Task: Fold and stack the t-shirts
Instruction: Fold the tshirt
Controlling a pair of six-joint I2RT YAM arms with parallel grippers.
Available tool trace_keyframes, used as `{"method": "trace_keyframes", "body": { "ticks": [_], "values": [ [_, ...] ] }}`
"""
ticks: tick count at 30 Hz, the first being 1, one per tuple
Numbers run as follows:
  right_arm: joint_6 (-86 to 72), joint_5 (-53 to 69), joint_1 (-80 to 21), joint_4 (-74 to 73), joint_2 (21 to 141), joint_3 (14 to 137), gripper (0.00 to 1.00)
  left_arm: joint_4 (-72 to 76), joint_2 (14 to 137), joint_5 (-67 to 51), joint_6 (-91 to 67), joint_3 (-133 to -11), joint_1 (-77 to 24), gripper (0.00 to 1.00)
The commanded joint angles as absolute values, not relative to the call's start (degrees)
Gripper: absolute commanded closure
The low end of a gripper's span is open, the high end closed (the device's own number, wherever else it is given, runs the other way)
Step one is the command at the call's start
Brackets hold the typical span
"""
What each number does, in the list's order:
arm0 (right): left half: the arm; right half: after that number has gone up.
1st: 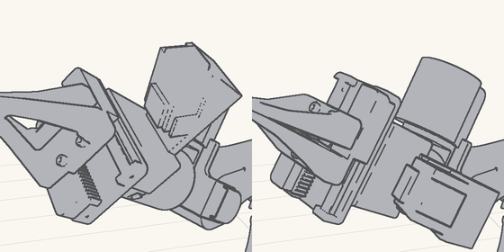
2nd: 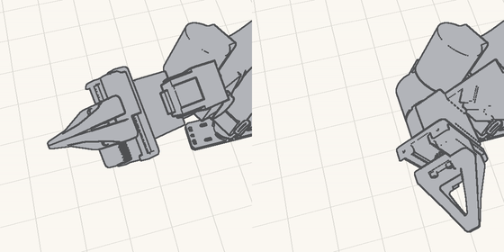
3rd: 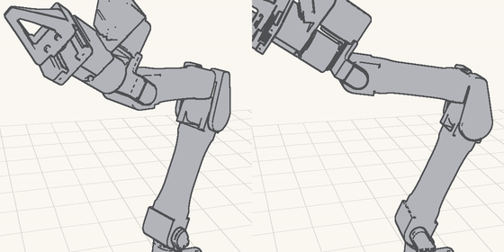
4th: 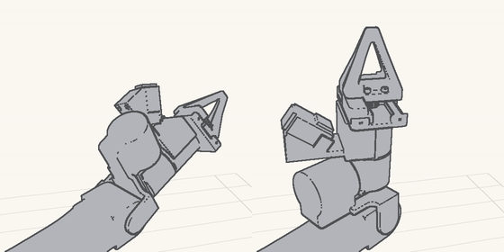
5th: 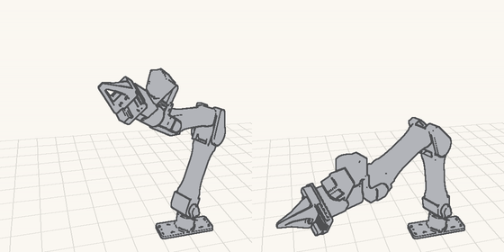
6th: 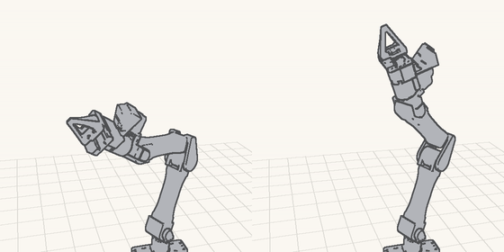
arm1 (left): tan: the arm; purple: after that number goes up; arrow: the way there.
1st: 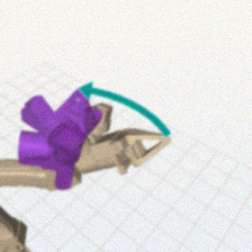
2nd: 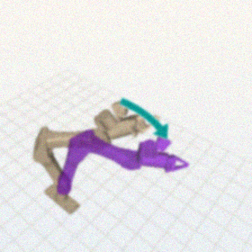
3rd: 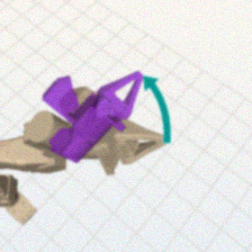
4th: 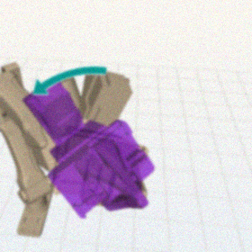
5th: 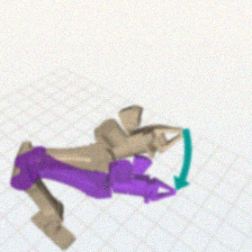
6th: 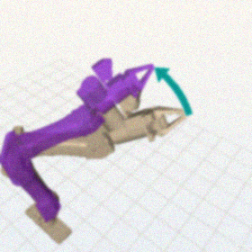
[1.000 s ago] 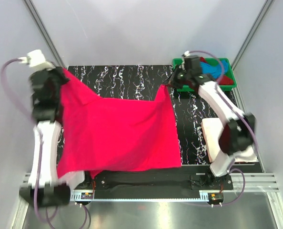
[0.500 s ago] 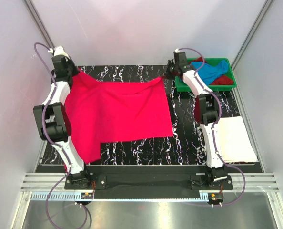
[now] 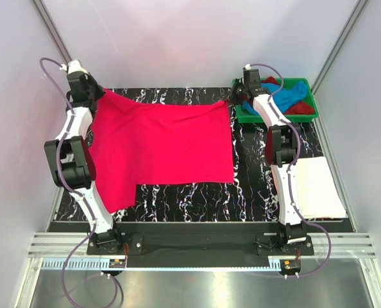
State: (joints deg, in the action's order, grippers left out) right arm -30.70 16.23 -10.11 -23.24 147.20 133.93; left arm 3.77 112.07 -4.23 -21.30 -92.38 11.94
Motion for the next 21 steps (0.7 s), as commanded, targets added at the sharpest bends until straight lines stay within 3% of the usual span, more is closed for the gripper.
{"method": "trace_keyframes", "body": {
  "ticks": [1, 13, 21],
  "values": [
    [-30.0, 18.2, -9.9, -24.1, 145.1, 136.1, 0.98, -1.5, 106.4, -2.4, -24.8, -91.4, 13.6, 1.0],
    [-30.1, 19.8, -9.6, -34.6, 138.2, 132.4, 1.0, -19.8, 92.8, -3.3, -30.2, -84.5, 18.1, 1.0],
    [-28.4, 20.0, -9.6, -39.7, 135.4, 128.3, 1.0, -25.9, 90.2, -7.0, -28.9, -79.8, 22.8, 1.0]
  ]
}}
